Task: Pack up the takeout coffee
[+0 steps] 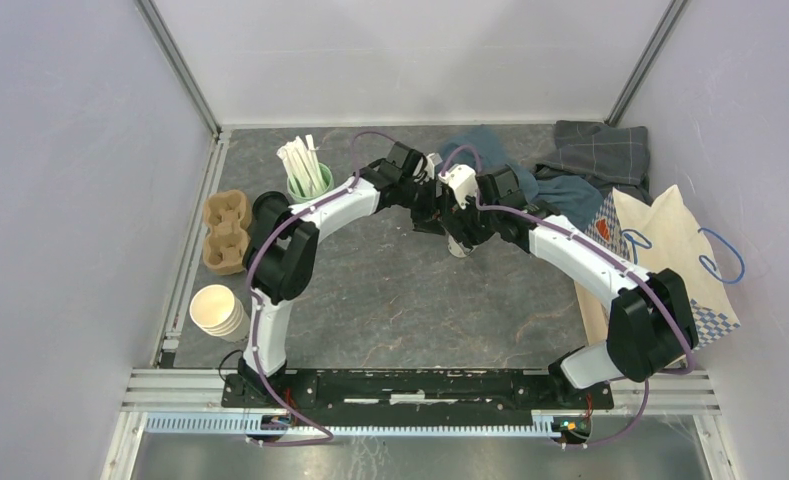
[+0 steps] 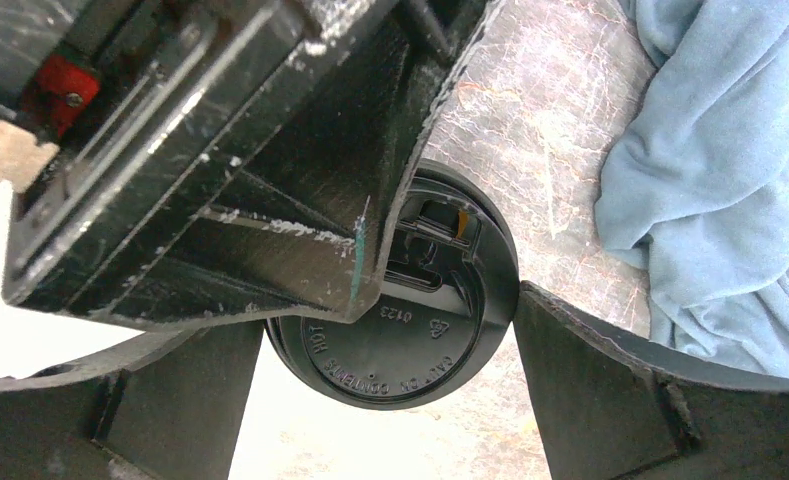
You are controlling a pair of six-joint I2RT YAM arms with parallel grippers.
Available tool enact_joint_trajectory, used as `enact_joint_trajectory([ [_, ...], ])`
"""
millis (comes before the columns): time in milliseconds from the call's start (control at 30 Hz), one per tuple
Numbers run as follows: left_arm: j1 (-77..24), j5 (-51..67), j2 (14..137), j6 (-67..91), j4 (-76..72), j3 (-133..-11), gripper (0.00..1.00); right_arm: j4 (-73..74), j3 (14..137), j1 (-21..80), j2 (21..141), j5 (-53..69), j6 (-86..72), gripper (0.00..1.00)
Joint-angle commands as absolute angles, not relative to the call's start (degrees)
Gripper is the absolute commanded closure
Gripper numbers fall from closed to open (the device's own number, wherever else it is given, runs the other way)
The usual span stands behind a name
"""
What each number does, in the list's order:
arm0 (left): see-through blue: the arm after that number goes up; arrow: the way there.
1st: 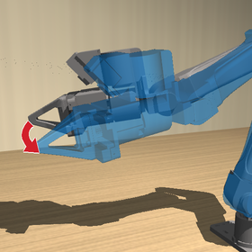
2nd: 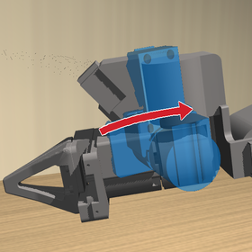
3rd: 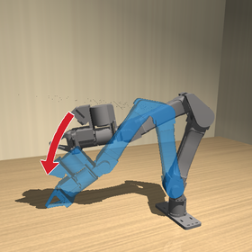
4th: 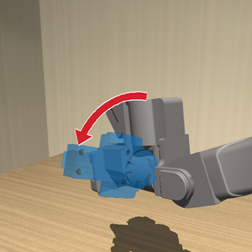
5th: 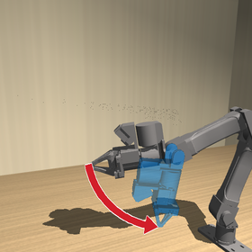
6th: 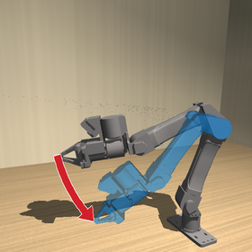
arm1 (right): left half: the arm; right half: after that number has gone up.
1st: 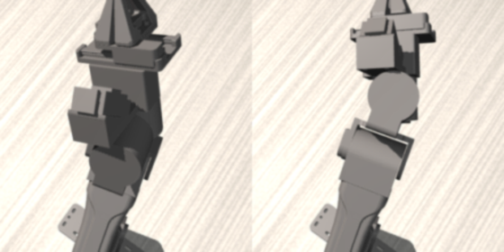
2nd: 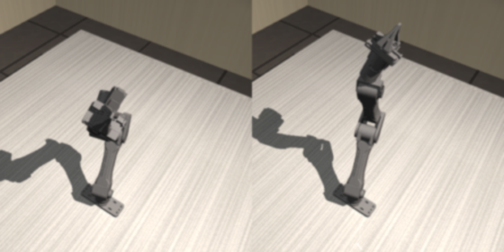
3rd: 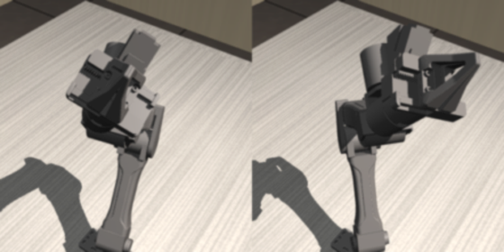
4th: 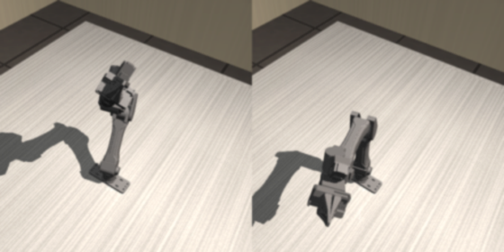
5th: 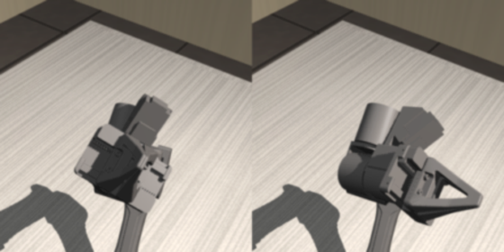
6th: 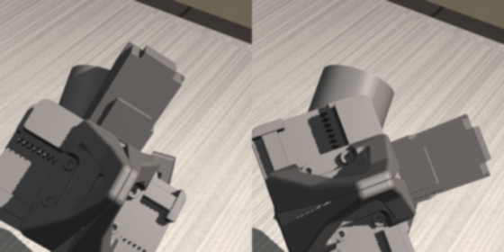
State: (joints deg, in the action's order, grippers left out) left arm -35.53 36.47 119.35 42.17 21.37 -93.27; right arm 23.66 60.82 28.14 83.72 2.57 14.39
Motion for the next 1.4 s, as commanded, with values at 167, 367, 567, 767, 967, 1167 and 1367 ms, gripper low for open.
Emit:
enact_joint_trajectory([
  [167,-35.6,32.0,121.1,36.9,21.9,-92.7,0.24,24.4,64.6,28.9,82.8,-1.4,13.4,0.02],
  [367,-35.5,31.6,122.7,36.5,21.7,-92.6,0.26,26.0,66.0,29.1,82.4,-3.2,12.8,0.02],
  [567,-36.1,33.0,121.4,37.2,20.9,-93.2,0.24,24.7,63.9,29.0,82.0,-2.4,12.6,0.02],
  [767,-35.4,29.6,117.5,36.5,25.0,-93.4,0.19,34.1,71.6,27.3,82.7,-4.3,-3.2,0.02],
  [967,-34.2,26.6,112.9,36.3,27.6,-89.6,0.15,47.0,73.8,25.0,81.3,-4.3,-11.7,0.02],
  [1167,-34.2,26.0,108.5,36.4,28.1,-86.3,0.14,43.9,59.0,23.4,76.3,-0.2,-13.4,0.02],
  [1367,-34.2,27.1,105.8,36.6,28.1,-84.9,0.14,34.8,49.6,23.1,75.3,2.5,-12.7,0.02],
])
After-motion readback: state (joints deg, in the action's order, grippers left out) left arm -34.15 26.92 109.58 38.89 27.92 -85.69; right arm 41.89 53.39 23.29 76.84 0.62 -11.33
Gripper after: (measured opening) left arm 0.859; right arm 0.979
